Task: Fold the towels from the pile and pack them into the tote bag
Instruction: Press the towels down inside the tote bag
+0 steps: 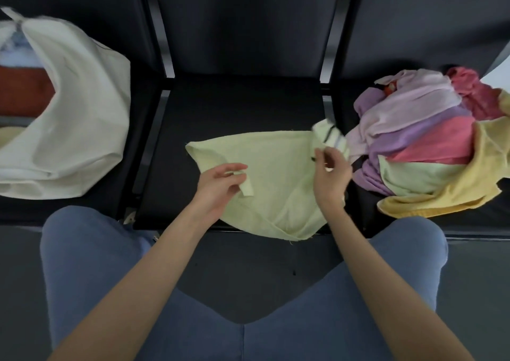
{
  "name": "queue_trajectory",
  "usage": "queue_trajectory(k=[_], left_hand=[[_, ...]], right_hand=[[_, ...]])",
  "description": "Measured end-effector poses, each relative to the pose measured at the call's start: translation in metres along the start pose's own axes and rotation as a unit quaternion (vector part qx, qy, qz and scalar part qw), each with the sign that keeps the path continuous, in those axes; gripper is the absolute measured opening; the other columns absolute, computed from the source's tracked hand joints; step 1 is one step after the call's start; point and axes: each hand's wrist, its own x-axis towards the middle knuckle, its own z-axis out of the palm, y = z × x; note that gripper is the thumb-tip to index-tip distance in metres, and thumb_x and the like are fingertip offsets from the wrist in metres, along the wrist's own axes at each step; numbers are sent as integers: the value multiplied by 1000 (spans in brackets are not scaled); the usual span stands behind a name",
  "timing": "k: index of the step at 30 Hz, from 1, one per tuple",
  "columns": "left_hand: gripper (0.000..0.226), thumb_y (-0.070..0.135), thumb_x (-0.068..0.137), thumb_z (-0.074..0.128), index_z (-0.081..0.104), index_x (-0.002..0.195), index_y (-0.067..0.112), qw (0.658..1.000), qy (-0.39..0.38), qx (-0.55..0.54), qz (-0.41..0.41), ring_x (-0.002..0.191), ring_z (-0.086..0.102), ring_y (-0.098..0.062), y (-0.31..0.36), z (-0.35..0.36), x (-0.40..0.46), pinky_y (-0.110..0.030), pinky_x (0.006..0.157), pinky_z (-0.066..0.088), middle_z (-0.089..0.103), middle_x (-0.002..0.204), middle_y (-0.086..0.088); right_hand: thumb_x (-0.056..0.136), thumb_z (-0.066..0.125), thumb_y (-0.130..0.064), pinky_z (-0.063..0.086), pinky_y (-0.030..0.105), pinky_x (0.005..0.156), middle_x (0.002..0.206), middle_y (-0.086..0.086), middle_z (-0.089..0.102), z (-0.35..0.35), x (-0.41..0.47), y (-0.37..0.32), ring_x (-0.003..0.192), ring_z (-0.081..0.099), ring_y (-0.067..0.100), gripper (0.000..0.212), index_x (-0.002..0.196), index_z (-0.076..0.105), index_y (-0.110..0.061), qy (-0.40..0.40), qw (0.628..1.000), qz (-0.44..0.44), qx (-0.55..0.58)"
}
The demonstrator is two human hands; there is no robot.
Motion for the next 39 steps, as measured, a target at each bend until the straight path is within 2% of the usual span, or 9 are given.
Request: queue_trajectory(k=[7,17,21,25,28,29,31,34,39], left_hand=[[16,-9,84,63,69,99,-5,990,-11,-74,-116,79,73,-19,5,3,-7,-26,65,59,73,89,-16],[18,-16,84,59,64,101,-14,983,17,-82,-166,78,73,-27,0,0,-8,-29,62,60,69,95,-26],[22,-16,83,60,62,104,-16,977,9,-107,-183,85,72,-31,2,1,-7,-35,72,61,68,100,-28],[23,-13,84,60,60,107,-16,972,-10,-139,-191,94,70,-37,4,-1,-7,-40,79,60,66,106,-31],[24,-4,87,61,65,110,-2,994,-27,44,-98,98,70,-28,2,-4,-5,-37,82,59,67,112,-22],[30,-4,84,61,66,111,9,983,-28,179,-17,101,68,-22,2,-8,-3,-34,85,58,66,114,-14],[51,-3,77,62,62,116,30,893,-83,411,165,113,54,-8,2,-18,0,-20,95,47,52,123,4],[67,5,75,71,53,131,38,772,-226,539,250,126,33,4,6,-23,6,-7,101,27,35,139,19],[28,23,83,73,67,107,35,746,-234,553,286,122,40,-5,15,-12,25,-28,104,34,46,131,19]], right_hand=[[87,64,-1,42,11,66,80,-4,63,11,-67,-33,73,59,2,12,94,72,-8,-251,962,-44,96],[87,58,-1,50,24,71,89,0,63,8,-81,-19,78,59,13,26,106,72,-12,-330,937,-116,13],[83,64,-12,50,22,70,85,0,62,6,-83,-22,75,58,15,25,106,72,-19,-330,938,-102,28],[86,68,-6,47,16,70,87,2,65,10,-79,-17,76,59,13,21,103,74,-15,-329,941,-74,31],[86,66,-2,46,15,70,88,3,65,11,-79,-13,76,59,13,18,99,75,-10,-325,944,-48,33],[86,66,-1,46,16,71,87,2,65,12,-79,-13,76,59,12,17,97,75,-9,-322,945,-37,34],[87,64,-1,46,16,72,87,1,64,11,-79,-14,76,59,10,16,96,74,-9,-321,946,-20,37],[88,63,-2,45,15,73,88,1,64,12,-79,-15,77,58,9,16,98,74,-9,-322,946,-14,40],[86,66,-4,45,14,71,85,1,66,12,-77,-15,74,59,10,10,92,74,-8,-313,949,-5,44]])
